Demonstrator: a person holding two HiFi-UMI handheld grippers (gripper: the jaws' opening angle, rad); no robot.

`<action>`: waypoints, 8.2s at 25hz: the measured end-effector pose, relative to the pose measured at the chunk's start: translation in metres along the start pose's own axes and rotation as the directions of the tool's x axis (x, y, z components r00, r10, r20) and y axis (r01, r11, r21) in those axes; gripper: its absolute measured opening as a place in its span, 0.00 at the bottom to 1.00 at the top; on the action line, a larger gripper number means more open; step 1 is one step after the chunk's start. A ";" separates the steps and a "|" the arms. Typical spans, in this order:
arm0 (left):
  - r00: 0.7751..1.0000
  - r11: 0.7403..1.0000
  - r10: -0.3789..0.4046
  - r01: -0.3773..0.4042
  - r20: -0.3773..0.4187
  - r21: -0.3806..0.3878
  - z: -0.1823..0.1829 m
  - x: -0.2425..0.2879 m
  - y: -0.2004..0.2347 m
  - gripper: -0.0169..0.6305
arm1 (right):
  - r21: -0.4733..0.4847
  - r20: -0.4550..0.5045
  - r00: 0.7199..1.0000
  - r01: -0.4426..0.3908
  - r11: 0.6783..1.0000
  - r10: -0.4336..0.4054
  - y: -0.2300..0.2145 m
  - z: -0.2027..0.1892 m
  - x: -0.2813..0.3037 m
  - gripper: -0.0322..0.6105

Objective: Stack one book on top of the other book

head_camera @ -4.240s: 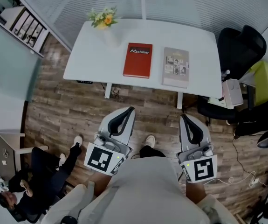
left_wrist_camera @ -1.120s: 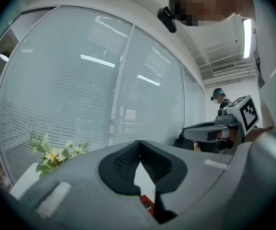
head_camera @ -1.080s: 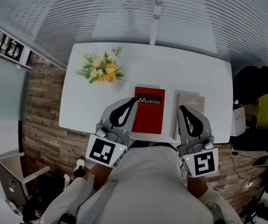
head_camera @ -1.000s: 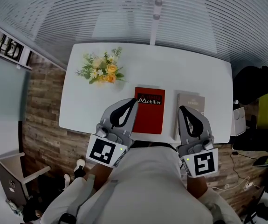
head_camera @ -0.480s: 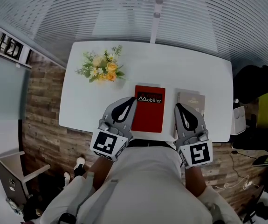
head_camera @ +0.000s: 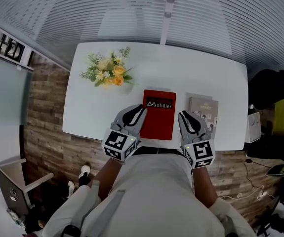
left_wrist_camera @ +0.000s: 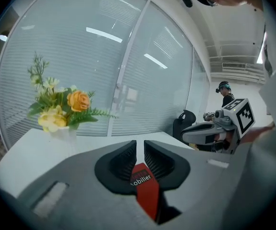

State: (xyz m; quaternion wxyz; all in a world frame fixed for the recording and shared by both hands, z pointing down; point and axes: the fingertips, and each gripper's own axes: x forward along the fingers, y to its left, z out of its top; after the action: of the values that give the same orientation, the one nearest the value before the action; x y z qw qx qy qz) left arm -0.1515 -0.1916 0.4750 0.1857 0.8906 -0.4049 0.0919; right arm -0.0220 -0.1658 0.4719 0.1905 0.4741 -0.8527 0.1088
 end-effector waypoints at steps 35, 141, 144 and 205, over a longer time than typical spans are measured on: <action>0.923 0.942 -0.094 -0.038 -0.372 -0.332 -0.208 0.040 0.031 0.45 | 0.348 -0.326 0.940 0.022 0.937 0.099 0.007 -0.204 0.062 0.39; 0.963 0.947 0.017 -0.101 -0.267 -0.305 -0.095 0.173 -0.221 0.43 | 0.401 -0.155 0.973 -0.099 0.911 0.174 -0.207 -0.153 -0.126 0.36; 0.963 0.948 0.025 -0.108 -0.269 -0.298 -0.096 0.180 -0.238 0.43 | 0.406 -0.150 0.972 -0.106 0.908 0.181 -0.218 -0.158 -0.138 0.36; 0.925 0.940 -0.023 -0.109 -0.380 -0.324 -0.193 0.182 -0.197 0.44 | 0.461 -0.273 0.938 -0.067 0.885 0.213 -0.181 -0.244 -0.095 0.36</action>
State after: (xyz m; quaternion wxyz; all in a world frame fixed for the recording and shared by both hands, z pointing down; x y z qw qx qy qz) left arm 0.1135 -0.1197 0.6577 0.4086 0.8015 -0.3908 0.1948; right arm 0.2312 -0.0982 0.6528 0.2026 0.4178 -0.7956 0.3891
